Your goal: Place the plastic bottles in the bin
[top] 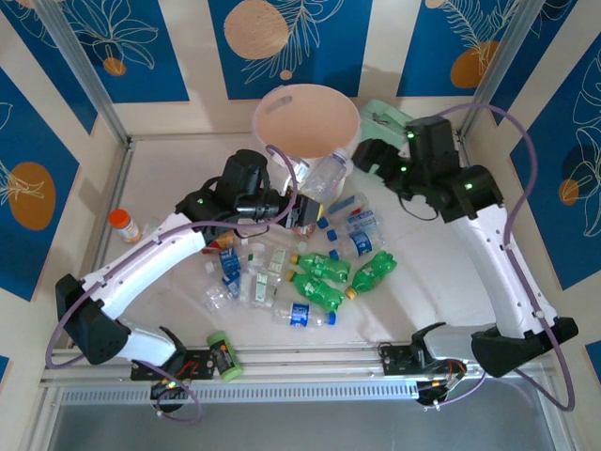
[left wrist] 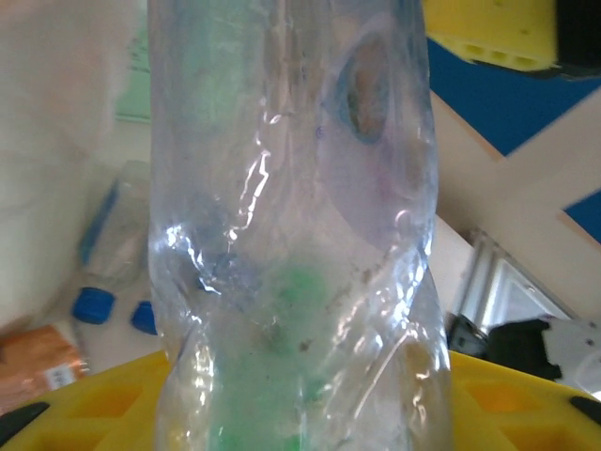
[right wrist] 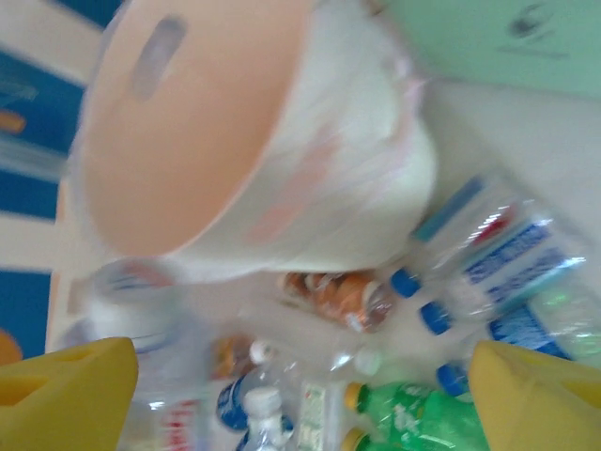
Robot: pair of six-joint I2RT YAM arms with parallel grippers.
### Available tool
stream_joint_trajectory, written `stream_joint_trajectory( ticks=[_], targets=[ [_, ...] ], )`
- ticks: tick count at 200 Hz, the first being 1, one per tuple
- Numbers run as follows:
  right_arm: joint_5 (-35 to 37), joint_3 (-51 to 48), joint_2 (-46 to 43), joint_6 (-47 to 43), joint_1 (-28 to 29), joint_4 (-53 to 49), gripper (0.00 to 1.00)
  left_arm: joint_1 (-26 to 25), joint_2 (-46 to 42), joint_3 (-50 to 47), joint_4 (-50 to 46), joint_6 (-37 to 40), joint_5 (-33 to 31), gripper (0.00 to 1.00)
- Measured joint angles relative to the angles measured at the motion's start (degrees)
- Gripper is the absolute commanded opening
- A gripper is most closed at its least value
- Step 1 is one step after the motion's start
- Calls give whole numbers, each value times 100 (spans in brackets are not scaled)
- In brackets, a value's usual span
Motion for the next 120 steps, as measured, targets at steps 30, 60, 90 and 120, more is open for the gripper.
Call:
stream_joint_trajectory(
  ticks=[30,60,90,120],
  targets=[
    [-168,-321,-264,15,-734,-184,91,223,186,905,-289,-105,-669,55],
    [-389,-763,-496,39,-817,-293,91,387,944,2428,-472,-103,-1158,55],
    [-568,-1209,-564,101,-863,-385,91,542,1965,3792,-872,-94,-1427,55],
    [-645,-1530,-601,103,-946,-476,91,791,2771,4439,-1217,-87,-1526,56]
  ],
)
